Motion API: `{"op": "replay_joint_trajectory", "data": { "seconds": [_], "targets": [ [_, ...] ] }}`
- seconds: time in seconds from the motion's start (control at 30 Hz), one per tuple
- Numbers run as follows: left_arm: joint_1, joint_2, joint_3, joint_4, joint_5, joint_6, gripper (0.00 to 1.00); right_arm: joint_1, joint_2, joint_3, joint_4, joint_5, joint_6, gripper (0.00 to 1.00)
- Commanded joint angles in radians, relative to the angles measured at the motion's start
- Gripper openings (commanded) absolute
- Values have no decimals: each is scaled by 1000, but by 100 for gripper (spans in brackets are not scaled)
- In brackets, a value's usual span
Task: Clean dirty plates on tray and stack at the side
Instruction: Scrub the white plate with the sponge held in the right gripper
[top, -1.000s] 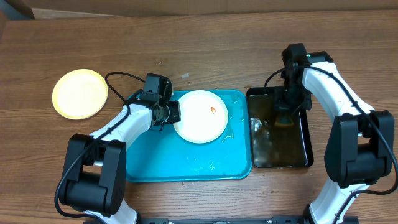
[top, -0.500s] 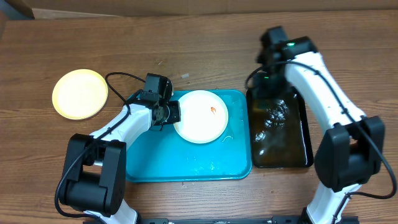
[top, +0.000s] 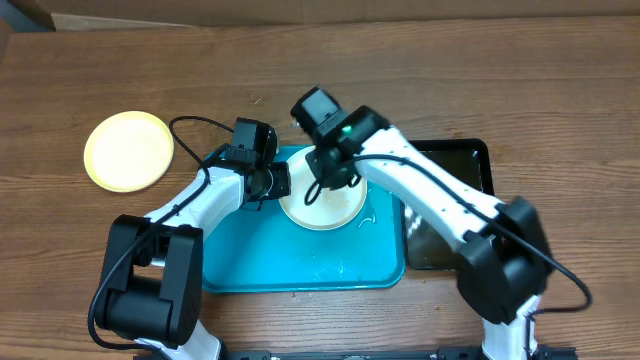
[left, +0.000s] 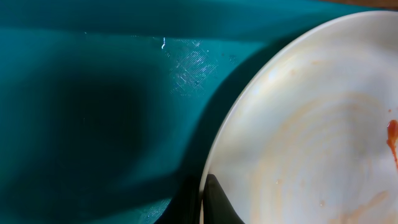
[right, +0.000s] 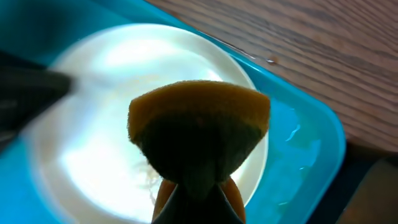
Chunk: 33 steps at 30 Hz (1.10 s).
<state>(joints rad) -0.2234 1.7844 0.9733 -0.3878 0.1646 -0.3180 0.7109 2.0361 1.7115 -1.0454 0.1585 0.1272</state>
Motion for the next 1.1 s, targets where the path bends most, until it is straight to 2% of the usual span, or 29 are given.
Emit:
{"op": "replay_joint_trajectory", "data": {
  "seconds": [0.0, 0.1, 0.37, 0.6, 0.8, 0.97, 1.07],
  "targets": [
    [-6, 14, 11, 3, -7, 4, 5, -13, 76, 23, 16, 181, 26, 4],
    [-6, 14, 11, 3, -7, 4, 5, -19, 111, 23, 24, 232, 34, 4],
    [-6, 14, 11, 2, -6, 3, 5, -30, 175, -24, 47, 207, 33, 4],
    [-6, 14, 11, 2, -6, 4, 5, -50, 212, -21, 47, -209, -21, 4],
    [-6, 14, 11, 3, -7, 4, 5, -61, 210, -14, 42, -425, -32, 4],
    [-6, 14, 11, 3, -7, 4, 5, -104, 210, 26, 47, -710, -101, 4],
    [-6, 14, 11, 3, -7, 4, 5, -152, 208, 90, 13, -767, -103, 4]
  ]
}}
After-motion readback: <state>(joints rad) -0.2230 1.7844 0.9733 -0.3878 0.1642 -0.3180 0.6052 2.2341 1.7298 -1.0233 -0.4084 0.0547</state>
